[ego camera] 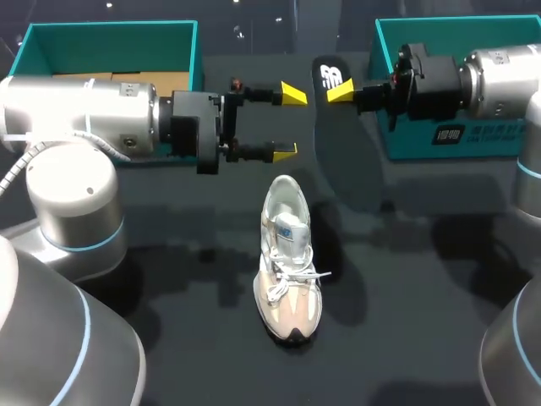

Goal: Take the shoe out of the shoebox, open the shoe tongue, remove and reinsert the insole, then place the shoe into the shoebox

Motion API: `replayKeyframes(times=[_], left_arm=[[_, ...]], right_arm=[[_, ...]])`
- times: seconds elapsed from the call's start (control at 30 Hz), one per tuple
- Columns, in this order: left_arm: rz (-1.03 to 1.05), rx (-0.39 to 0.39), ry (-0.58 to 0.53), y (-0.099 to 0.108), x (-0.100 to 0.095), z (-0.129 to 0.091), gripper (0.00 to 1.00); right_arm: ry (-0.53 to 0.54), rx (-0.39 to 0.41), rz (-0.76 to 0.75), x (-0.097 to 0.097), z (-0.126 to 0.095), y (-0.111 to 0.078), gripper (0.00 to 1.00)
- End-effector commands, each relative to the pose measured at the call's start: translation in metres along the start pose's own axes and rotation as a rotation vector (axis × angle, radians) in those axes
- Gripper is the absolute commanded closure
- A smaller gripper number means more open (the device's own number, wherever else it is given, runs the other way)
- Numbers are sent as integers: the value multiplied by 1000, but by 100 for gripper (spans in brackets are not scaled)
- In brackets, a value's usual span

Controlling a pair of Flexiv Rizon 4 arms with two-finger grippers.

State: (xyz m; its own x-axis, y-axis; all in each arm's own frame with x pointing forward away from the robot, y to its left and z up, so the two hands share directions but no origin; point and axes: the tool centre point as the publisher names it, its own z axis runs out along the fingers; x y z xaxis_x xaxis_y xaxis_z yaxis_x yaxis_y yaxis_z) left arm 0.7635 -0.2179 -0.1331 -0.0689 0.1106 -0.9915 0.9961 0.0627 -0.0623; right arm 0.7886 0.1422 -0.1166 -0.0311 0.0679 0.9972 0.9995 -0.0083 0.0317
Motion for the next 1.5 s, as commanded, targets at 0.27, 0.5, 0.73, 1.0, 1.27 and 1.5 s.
replayKeyframes(times=[0.27, 0.5, 0.73, 1.0, 1.27, 1.5], left_arm=[[15, -6, -25, -1, 3, 19, 15], [33, -10, -26, 0, 6, 26, 25], [45, -12, -24, -2, 8, 29, 53], [65, -15, -9, -5, 9, 30, 59], [75, -14, 3, -7, 12, 34, 65], [78, -18, 14, -7, 15, 37, 100]], right_arm=[[20, -50, 99, -12, 16, 0, 100], [30, -66, 128, -14, 17, -2, 100], [38, -69, 154, -18, 21, -3, 100], [49, -69, 163, -20, 22, -1, 100], [54, -65, 167, -21, 22, 0, 100], [57, -67, 171, -21, 23, 0, 100]])
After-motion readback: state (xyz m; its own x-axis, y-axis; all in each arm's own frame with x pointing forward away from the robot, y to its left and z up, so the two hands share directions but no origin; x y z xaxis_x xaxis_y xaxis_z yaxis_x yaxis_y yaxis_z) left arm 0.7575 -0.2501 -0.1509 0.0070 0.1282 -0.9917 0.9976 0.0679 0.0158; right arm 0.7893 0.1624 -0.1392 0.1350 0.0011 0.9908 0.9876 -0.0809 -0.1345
